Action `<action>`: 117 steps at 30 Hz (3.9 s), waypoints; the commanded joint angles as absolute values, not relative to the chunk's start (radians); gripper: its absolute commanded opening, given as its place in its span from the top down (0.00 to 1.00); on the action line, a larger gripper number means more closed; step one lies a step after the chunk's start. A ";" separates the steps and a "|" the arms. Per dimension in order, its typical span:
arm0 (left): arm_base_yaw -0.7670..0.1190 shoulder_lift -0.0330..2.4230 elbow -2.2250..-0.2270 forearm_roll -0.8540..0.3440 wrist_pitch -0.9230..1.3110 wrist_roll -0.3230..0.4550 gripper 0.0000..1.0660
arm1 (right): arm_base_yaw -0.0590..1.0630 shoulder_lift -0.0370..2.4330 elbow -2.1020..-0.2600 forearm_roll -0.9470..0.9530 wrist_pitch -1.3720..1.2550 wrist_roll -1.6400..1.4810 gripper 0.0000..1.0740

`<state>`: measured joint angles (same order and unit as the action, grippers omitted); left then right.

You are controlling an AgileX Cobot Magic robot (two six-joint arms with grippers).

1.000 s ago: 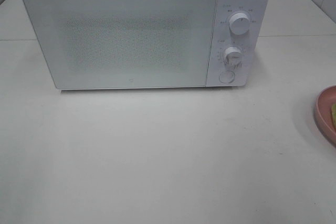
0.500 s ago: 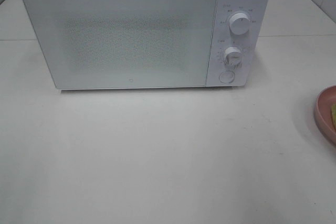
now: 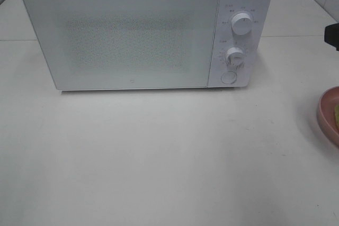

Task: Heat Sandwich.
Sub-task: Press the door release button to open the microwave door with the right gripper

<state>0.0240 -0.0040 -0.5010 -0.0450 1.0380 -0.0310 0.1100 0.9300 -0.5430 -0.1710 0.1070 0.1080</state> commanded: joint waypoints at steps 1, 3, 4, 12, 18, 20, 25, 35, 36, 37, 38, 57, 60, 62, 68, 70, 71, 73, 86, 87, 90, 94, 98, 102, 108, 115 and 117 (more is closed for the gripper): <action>0.027 -0.032 -0.497 -0.044 1.034 -0.032 0.05 | 0.104 0.976 -0.547 -0.171 0.019 0.117 0.30; 0.027 -0.032 -0.497 -0.044 1.034 -0.032 0.05 | 0.104 0.988 -0.547 -0.171 0.000 0.117 0.30; 0.027 -0.032 -0.497 -0.044 1.034 -0.032 0.05 | 0.104 1.002 -0.547 -0.171 -0.014 0.117 0.30; 0.027 -0.032 -0.497 -0.044 1.034 -0.032 0.05 | 0.105 1.128 -0.546 -0.172 -0.168 0.112 0.30; 0.027 -0.032 -0.497 -0.044 1.034 -0.032 0.05 | 0.108 1.218 -0.529 -0.165 -0.288 0.107 0.30; 0.027 -0.032 -0.497 -0.044 1.034 -0.032 0.05 | 0.108 1.240 -0.504 -0.127 -0.358 0.082 0.30; 0.027 -0.032 -0.497 -0.044 1.034 -0.032 0.05 | 0.159 1.280 -0.439 0.045 -0.491 -0.073 0.30; 0.027 -0.032 -0.497 -0.044 1.034 -0.032 0.05 | 0.365 1.321 -0.336 0.430 -0.723 -0.322 0.30; 0.027 -0.032 -0.497 -0.044 1.034 -0.032 0.05 | 0.381 1.321 -0.329 0.468 -0.748 -0.327 0.30; 0.027 -0.032 -0.497 -0.044 1.034 -0.032 0.05 | 0.422 1.321 -0.311 0.538 -0.798 -0.331 0.30; 0.027 -0.032 -0.497 -0.044 1.034 -0.032 0.05 | 0.422 1.321 -0.311 0.538 -0.798 -0.331 0.30; 0.027 -0.032 -0.497 -0.044 1.034 -0.032 0.05 | 0.600 1.321 -0.223 0.720 -0.943 -0.357 0.30; 0.027 -0.032 -0.497 -0.044 1.034 -0.032 0.05 | 0.600 1.321 -0.221 0.720 -0.949 -0.356 0.30; 0.027 -0.032 -0.497 -0.044 1.034 -0.032 0.05 | 0.600 1.322 -0.221 0.720 -0.950 -0.356 0.30; 0.027 -0.032 -0.497 -0.044 1.034 -0.032 0.05 | 0.600 1.403 -0.221 0.716 -0.965 -0.298 0.30; 0.027 -0.032 -0.497 -0.044 1.034 -0.032 0.05 | 0.620 1.446 -0.221 0.719 -1.005 -0.253 0.30; 0.027 -0.032 -0.497 -0.044 1.034 -0.032 0.05 | 0.620 1.446 -0.221 0.719 -1.005 -0.253 0.30; 0.027 -0.032 -0.497 -0.044 1.034 -0.032 0.05 | 0.646 1.490 -0.221 0.719 -1.040 -0.252 0.30; 0.027 -0.032 -0.497 -0.044 1.034 -0.032 0.05 | 0.728 1.663 -0.222 0.756 -1.151 -0.145 0.30; 0.027 -0.032 -0.497 -0.044 1.034 -0.032 0.05 | 0.741 1.684 -0.222 0.772 -1.170 -0.126 0.30; 0.027 -0.032 -0.497 -0.044 1.034 -0.032 0.05 | 0.747 1.698 -0.222 0.774 -1.175 -0.118 0.30; 0.027 -0.032 -0.497 -0.044 1.034 -0.032 0.05 | 0.747 1.698 -0.222 0.774 -1.187 -0.097 0.30; 0.027 -0.032 -0.497 -0.044 1.034 -0.032 0.05 | 0.747 1.698 -0.222 0.773 -1.191 0.026 0.30; 0.027 -0.032 -0.497 -0.044 1.034 -0.032 0.05 | 0.747 1.698 -0.222 0.773 -1.186 0.241 0.30; 0.027 -0.032 -0.497 -0.044 1.034 -0.032 0.05 | 0.747 1.698 -0.222 0.772 -1.185 0.588 0.30; 0.027 -0.032 -0.497 -0.044 1.034 -0.032 0.05 | 0.747 1.698 -0.222 0.768 -1.163 0.943 0.30; 0.027 -0.032 -0.497 -0.044 1.034 -0.032 0.05 | 0.747 1.698 -0.222 0.768 -1.142 1.035 0.30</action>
<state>0.0240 -0.0040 -0.5010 -0.0450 1.0380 -0.0310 0.7430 1.6970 -0.2240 0.7730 -1.1580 0.9520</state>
